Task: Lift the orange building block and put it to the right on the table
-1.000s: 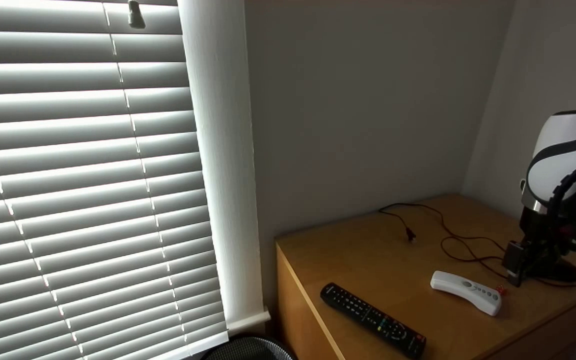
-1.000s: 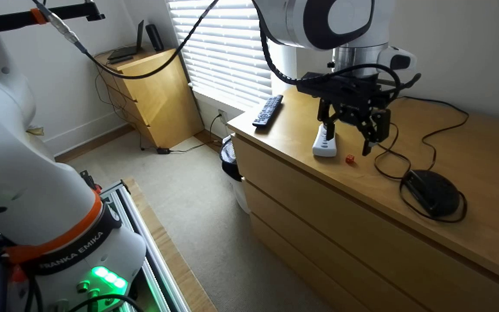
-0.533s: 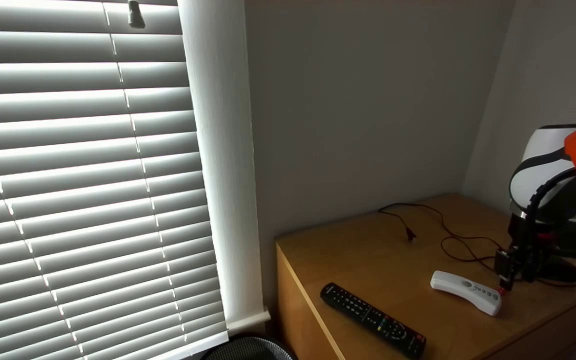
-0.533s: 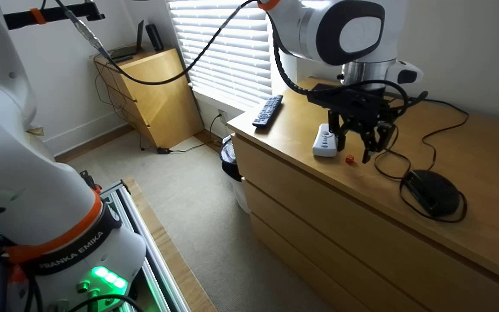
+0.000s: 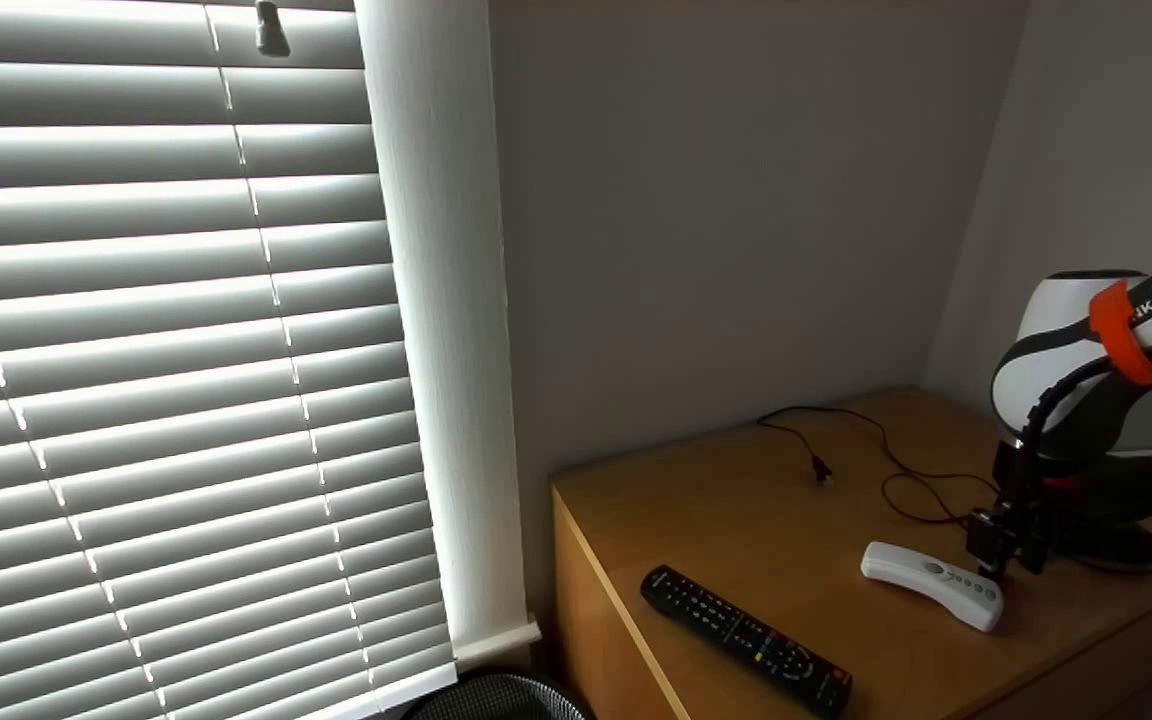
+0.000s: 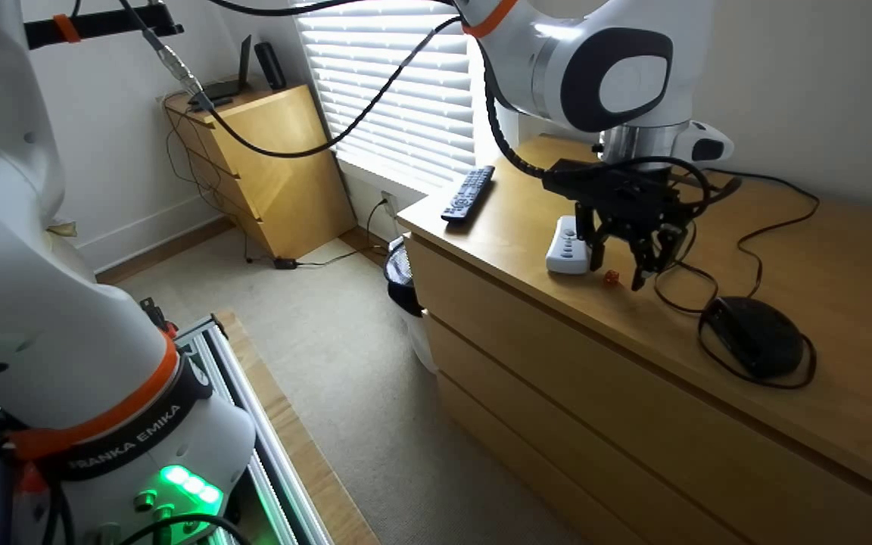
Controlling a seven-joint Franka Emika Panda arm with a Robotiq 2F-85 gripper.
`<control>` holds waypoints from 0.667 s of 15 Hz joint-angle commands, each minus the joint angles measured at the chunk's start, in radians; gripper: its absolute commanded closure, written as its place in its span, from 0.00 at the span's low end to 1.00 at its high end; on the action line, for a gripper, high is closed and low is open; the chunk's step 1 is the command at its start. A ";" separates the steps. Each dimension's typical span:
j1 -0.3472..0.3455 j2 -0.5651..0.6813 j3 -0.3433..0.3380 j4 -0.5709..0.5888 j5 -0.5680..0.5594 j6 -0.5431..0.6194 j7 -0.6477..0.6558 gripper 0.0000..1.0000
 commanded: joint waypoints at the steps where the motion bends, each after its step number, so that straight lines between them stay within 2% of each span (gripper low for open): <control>1: -0.022 0.026 0.021 0.016 0.023 0.017 -0.020 0.43; 2: -0.022 0.026 0.021 0.017 0.022 0.016 -0.016 0.59; 5: -0.019 0.023 0.017 0.018 0.019 0.012 -0.006 0.77; 7: -0.018 0.014 0.016 0.015 0.018 0.012 -0.001 0.95; 8: -0.019 0.003 0.019 0.011 0.021 0.013 -0.005 0.99; 10: -0.025 -0.034 0.034 -0.004 0.038 0.022 -0.021 0.96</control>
